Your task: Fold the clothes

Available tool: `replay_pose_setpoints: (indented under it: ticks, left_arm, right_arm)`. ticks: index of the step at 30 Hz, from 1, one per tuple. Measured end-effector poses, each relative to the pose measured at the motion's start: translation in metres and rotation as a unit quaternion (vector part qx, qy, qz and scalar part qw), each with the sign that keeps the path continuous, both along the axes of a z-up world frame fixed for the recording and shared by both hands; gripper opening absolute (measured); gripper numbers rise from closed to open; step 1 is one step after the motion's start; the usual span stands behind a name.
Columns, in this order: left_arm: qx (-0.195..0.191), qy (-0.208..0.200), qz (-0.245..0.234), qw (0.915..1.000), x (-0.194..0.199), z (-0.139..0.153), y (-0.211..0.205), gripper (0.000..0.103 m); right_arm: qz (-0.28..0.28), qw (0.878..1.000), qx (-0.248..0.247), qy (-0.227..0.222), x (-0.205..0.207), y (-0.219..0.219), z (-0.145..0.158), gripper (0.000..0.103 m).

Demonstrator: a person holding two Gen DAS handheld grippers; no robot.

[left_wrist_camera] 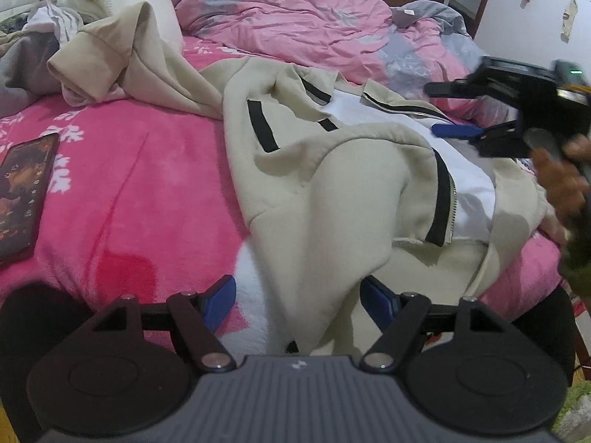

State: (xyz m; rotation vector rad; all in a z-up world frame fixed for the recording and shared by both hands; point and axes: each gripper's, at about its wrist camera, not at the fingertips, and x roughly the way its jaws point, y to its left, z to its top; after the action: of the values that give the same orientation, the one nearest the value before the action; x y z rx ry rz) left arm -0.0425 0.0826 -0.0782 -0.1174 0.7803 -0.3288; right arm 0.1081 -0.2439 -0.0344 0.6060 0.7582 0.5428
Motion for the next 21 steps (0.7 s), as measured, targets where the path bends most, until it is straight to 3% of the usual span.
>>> replay_pose_setpoints:
  ticks: [4, 9, 15, 17, 21]
  left_arm:
    - [-0.022, -0.016, -0.008, 0.9996, -0.004, 0.012, 0.012, 0.075]
    - [-0.083, -0.045, -0.005, 0.9955, 0.000, 0.032, 0.041, 0.075]
    - [-0.122, -0.053, 0.019, 0.9910, 0.032, 0.031, 0.054, 0.075]
    - [-0.119, -0.043, 0.023, 0.9917, 0.042, 0.024, 0.053, 0.075]
    - [-0.099, -0.023, 0.027, 0.9945, 0.052, 0.007, 0.050, 0.075]
  right_arm:
    - [-0.048, 0.992, 0.070, 0.096, 0.048, -0.018, -0.025, 0.057]
    - [-0.085, 0.979, 0.109, 0.148, 0.104, -0.023, -0.039, 0.057]
    - [-0.106, 0.979, 0.086, 0.148, 0.182, -0.011, -0.051, 0.057]
    - [-0.116, 0.979, 0.069, 0.150, 0.203, -0.005, -0.059, 0.057]
    - [-0.101, 0.989, 0.031, 0.105, 0.214, 0.007, -0.046, 0.055]
